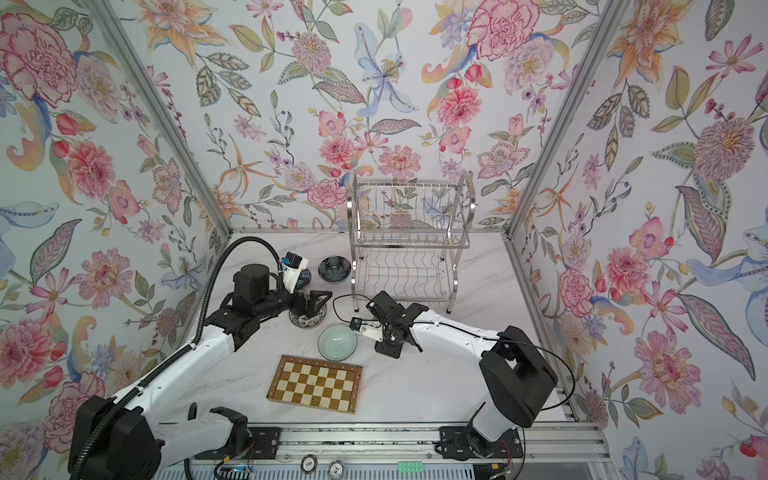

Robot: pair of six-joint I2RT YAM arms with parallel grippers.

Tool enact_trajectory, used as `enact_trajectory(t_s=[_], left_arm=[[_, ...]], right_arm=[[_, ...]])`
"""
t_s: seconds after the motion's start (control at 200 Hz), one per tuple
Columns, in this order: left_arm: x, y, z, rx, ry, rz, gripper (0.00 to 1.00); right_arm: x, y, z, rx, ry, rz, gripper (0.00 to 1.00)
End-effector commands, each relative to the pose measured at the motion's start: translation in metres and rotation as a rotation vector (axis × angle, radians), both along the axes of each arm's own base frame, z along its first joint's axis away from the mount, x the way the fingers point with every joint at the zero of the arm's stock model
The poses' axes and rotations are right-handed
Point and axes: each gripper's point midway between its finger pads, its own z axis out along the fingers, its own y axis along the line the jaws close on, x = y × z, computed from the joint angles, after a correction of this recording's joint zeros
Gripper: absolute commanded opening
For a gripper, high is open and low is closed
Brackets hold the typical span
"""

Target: Load the bowls into the dish rack

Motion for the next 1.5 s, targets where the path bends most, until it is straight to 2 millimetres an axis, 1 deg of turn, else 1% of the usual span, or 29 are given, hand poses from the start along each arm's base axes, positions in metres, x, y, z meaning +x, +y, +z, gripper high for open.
enact_trajectory(t_s=[0.0, 0.125, 0.185, 0.32, 0.475, 0.56, 0.661, 0.791, 0.951, 1.241, 1.321, 1.496], left_arm=[[0.016, 0.022, 0.012, 0.021, -0.052, 0.138, 0.99], [0.023, 0.035, 0.012, 0.035, -0.066, 0.204, 0.99], [0.024, 0.038, 0.012, 0.035, -0.069, 0.215, 0.99], [0.025, 0.04, 0.007, 0.048, -0.063, 0.225, 0.99], [0.026, 0.041, 0.006, 0.057, -0.064, 0.231, 0.99], [0.026, 0.042, 0.004, 0.063, -0.063, 0.233, 0.99], [0.026, 0.041, 0.001, 0.063, -0.056, 0.232, 0.99], [0.027, 0.041, 0.002, 0.059, -0.056, 0.231, 0.99], [0.026, 0.038, -0.003, 0.055, -0.047, 0.214, 0.99], [0.026, 0.032, -0.008, 0.036, -0.029, 0.19, 0.99], [0.026, 0.031, -0.009, 0.035, -0.025, 0.186, 0.99], [0.026, 0.028, -0.012, 0.028, -0.02, 0.174, 0.99]], right_arm=[[0.004, 0.006, -0.001, -0.013, -0.014, 0.003, 0.39], [0.008, 0.007, -0.005, -0.018, -0.028, -0.007, 0.35], [0.009, 0.008, -0.007, -0.019, -0.028, -0.015, 0.34], [0.011, 0.009, -0.01, -0.019, -0.028, -0.022, 0.3], [0.012, 0.008, -0.014, -0.032, -0.019, -0.029, 0.23], [0.01, 0.009, -0.012, -0.022, -0.014, -0.032, 0.16], [0.01, 0.009, -0.007, -0.004, -0.018, -0.038, 0.1], [0.01, 0.009, 0.0, 0.02, -0.018, -0.046, 0.09], [0.01, 0.01, 0.01, 0.05, -0.026, -0.058, 0.06], [0.012, 0.004, 0.024, 0.122, -0.035, -0.114, 0.04], [0.013, 0.003, 0.03, 0.157, -0.039, -0.133, 0.04], [0.016, 0.008, 0.05, 0.307, -0.049, -0.182, 0.03]])
